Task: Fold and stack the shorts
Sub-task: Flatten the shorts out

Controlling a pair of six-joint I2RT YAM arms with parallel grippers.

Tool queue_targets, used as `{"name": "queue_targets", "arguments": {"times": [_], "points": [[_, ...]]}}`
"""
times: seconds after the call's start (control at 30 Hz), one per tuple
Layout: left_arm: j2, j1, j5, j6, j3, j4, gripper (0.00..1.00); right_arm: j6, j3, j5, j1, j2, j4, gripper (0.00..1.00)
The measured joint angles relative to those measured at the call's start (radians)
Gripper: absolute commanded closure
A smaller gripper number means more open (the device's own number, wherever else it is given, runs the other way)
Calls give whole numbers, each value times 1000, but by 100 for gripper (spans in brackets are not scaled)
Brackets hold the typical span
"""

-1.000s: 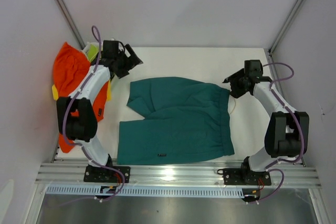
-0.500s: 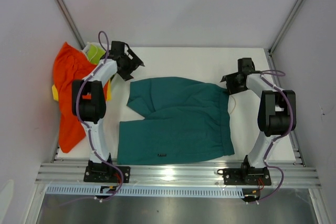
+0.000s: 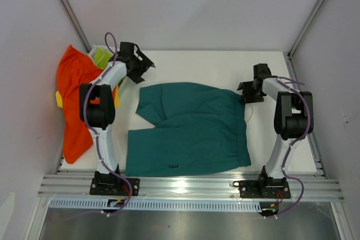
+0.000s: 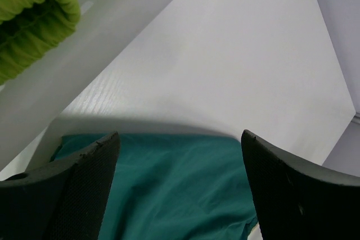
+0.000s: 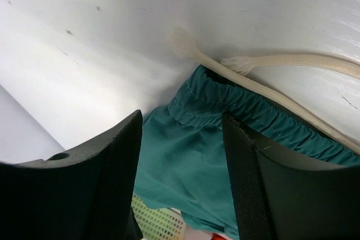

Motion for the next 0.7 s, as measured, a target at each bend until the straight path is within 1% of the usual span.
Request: {"name": "queue_targets", "arguments": {"times": [0.2,0.23,0.37,0.4,0.43,0.47,0.5,0.53,0.6,0.63,0.7], "points": [[17,0,10,-30,14,18,11,53,42,-6,-19,37,-32,42],[20,0,13,-36,17,21,11,63,51,-10,-26,43,-37,45],[30,0,20,-60,21,41,11,103,84,-21,-53,71,-64,50],[31,0,21,-65,21,44,12,111,93,-25,-58,78,-71,64],[32,0,21,-71,21,48,12,114,103,-27,-62,86,-83,71],[32,0,21,-78,21,50,13,122,108,-27,-64,93,-86,76],[33,0,21,-82,21,51,13,130,113,-32,-67,101,-92,86],[34,0,21,-87,21,54,14,131,117,-38,-68,106,-94,90],[36,0,24,-94,21,57,15,137,127,-47,-71,117,-99,96],[37,0,24,-97,21,59,18,136,136,-52,-71,123,-104,100],[41,0,25,-105,22,60,21,135,148,-56,-71,132,-110,100]]}}
